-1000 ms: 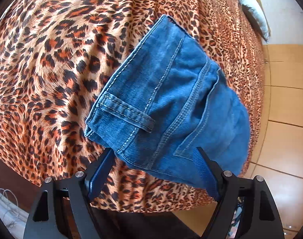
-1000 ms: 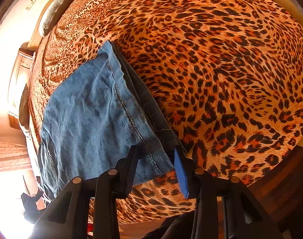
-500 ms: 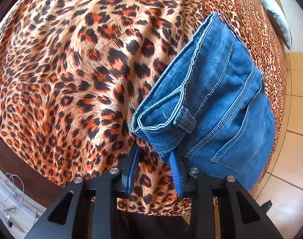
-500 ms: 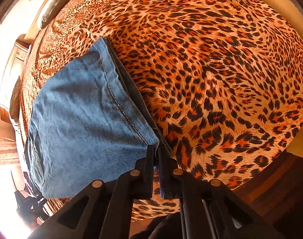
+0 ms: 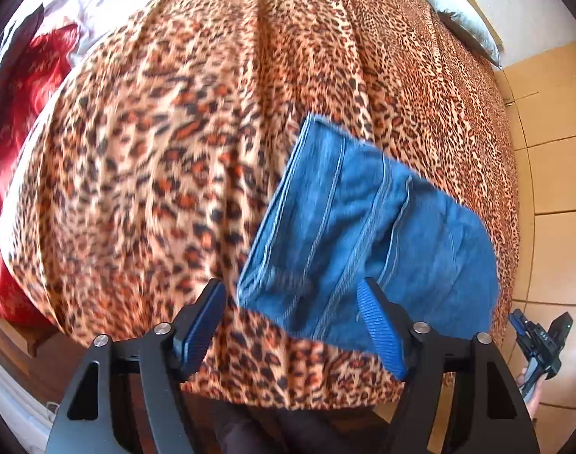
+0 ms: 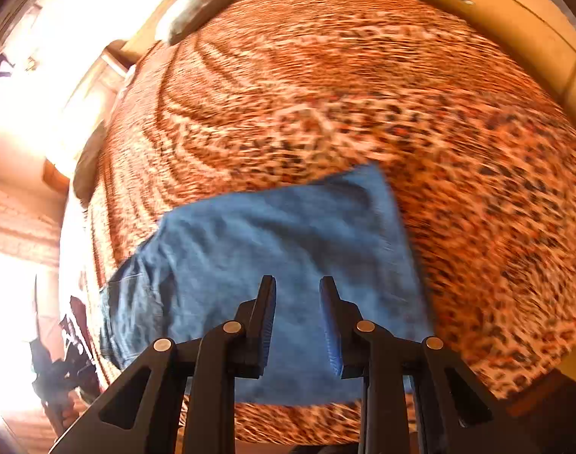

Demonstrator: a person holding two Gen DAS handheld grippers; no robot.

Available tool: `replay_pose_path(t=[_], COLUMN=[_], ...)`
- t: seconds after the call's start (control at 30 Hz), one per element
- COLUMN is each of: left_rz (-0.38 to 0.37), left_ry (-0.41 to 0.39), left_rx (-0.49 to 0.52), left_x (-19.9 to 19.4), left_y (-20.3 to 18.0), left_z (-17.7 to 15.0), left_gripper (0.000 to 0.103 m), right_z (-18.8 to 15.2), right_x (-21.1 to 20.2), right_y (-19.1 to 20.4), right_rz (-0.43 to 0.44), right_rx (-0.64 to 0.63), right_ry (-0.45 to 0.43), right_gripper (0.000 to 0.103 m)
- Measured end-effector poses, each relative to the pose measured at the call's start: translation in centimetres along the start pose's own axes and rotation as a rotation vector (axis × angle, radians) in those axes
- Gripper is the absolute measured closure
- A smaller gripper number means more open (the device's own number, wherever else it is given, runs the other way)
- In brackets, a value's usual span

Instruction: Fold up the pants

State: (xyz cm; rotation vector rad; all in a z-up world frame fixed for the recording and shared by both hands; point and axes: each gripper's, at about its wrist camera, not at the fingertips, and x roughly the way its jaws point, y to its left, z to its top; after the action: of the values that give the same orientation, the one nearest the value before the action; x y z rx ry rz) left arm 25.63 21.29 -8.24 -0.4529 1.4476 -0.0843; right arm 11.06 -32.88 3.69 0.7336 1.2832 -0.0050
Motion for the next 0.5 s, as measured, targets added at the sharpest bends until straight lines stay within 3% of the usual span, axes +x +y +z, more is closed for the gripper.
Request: replay_pose_path(t=[0.1, 0.2, 0.37, 0.5], left_rz=[0.000, -0.007, -0.042, 0.015], left_ry=[0.037, 0.065, 0.093, 0.125], left_rx=[-0.002, -0.055, -0.105, -0.073], left_x=[1.8, 3.8, 6.1, 8.6], left_y=[-1.3, -1.3, -1.6, -1.6], left_z=[4.2, 7.9, 10.4, 11.5], left_gripper=[0.027, 0.027, 0.023, 0.023], right_z=[2.2, 4.3, 6.8, 7.4], right_x=[4.7, 9.6, 15.2, 17.9], right_y=[5.4, 10.5, 15.1, 17.3], right_rz=[0.114, 0.137, 0.092, 0.013], right_rx=[-0.083, -0.141, -0.223, -0.326], right_ry=[0.080, 0.142, 0.198, 0.226], right_gripper=[0.077, 0.074, 0.055, 0.051])
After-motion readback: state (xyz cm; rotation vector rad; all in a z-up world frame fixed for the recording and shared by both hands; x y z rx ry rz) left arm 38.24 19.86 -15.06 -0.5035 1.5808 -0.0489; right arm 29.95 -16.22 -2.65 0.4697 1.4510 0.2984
